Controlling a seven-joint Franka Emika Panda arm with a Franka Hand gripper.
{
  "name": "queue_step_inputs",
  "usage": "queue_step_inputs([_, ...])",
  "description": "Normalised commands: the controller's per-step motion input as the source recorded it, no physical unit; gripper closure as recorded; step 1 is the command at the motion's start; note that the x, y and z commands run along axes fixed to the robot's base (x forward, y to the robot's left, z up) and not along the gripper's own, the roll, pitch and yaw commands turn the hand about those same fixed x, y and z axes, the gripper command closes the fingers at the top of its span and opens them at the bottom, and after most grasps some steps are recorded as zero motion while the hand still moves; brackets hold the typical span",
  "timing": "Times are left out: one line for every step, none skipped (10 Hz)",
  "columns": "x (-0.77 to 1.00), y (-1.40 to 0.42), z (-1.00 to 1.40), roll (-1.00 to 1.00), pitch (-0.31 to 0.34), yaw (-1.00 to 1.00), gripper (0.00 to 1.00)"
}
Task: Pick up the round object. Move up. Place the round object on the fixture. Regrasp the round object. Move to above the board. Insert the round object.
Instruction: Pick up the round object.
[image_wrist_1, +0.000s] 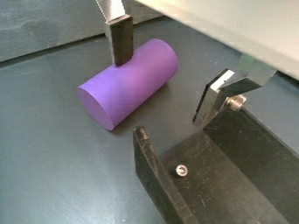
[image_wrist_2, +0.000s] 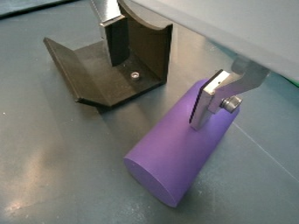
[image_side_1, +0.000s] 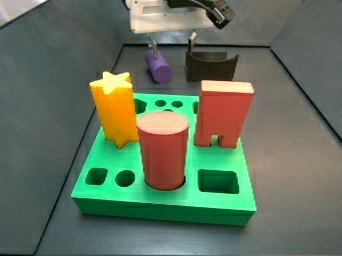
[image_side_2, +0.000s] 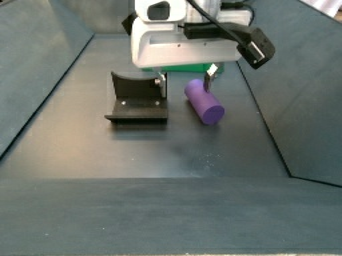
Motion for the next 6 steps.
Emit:
queue_step_inputs([-0.21,0.00,-0.47,0.19,0.000,0.06,0.00])
queue_step_inputs([-0.26,0.00,-0.36,0.17,0.000,0.00,0.00])
queue_step_inputs([-0.25,0.00,-0.31,0.17,0.000,0.00,0.00])
queue_step_inputs([-0.11,-0.01,-0.32,0.16,0.000,0.00,0.00])
queue_step_inputs([0.09,0.00,-0.25,0.10,0.046,0.00,0.00])
queue_step_inputs([0.00,-0.01,-0.13,0.08,0.027,0.00,0.00])
